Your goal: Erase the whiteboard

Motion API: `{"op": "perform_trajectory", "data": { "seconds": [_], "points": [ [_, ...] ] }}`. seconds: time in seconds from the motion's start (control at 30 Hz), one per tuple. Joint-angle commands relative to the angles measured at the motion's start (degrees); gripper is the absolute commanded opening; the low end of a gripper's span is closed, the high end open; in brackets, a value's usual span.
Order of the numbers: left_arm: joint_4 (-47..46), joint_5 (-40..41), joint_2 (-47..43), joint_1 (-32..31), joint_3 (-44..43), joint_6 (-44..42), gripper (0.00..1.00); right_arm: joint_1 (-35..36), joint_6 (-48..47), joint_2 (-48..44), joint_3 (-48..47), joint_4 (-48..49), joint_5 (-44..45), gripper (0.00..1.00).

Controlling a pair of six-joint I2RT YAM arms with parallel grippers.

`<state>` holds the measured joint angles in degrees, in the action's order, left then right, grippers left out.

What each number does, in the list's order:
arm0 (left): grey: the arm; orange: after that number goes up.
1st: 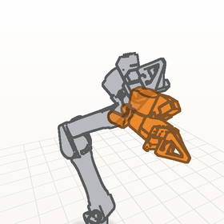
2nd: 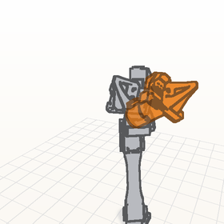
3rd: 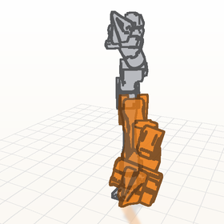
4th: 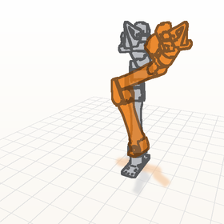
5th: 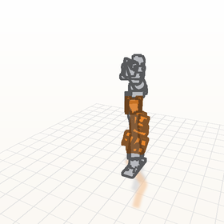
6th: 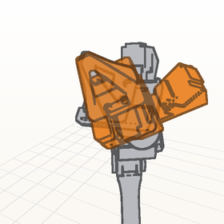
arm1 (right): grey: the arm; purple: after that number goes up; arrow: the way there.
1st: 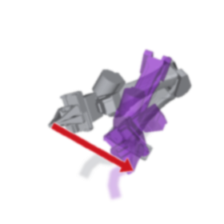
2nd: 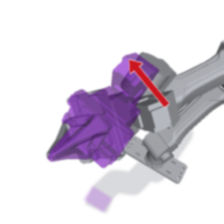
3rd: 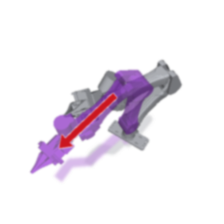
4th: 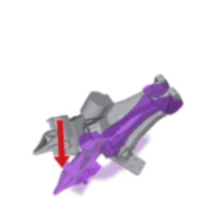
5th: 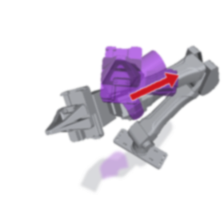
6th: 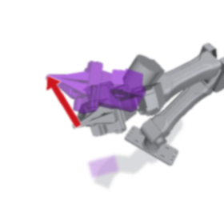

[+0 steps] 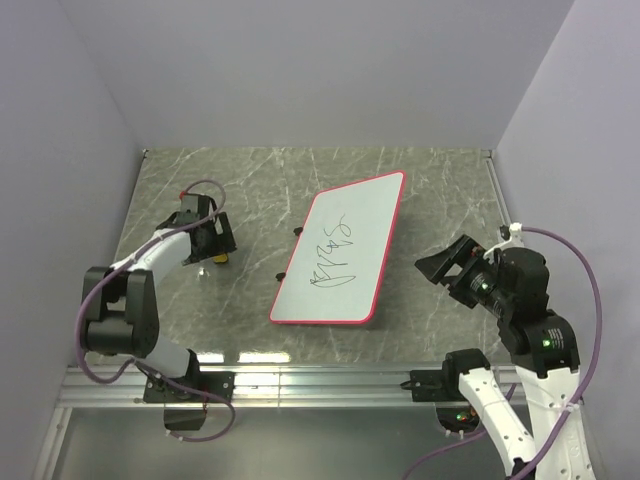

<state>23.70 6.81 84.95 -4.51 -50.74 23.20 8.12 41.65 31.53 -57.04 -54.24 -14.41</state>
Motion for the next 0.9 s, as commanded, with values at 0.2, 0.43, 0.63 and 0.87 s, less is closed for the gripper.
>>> {"op": "perform_trajectory", "data": {
  "seconds": [0.2,0.43,0.63,0.87],
  "points": [
    [-7.4,-0.5,9.2,0.2,-5.1,-1.9,0.91,0.3,0.4,-3.7,1.5,-4.3,4.3,0.91],
    [-8.5,-0.3,11.6,0.1,-4.5,-1.8,0.54,0.2,0.7,-4.2,3.2,-0.4,1.9,0.91],
    [-8.3,-1.4,13.3,0.1,-5.3,-1.3,0.25,0.4,-2.0,1.1,0.3,5.3,-5.4,0.91],
    [-3.8,-6.3,10.5,0.0,-10.2,0.2,0.0,0.4,-2.8,11.8,-3.2,16.2,-15.2,0.92]
  ]
}}
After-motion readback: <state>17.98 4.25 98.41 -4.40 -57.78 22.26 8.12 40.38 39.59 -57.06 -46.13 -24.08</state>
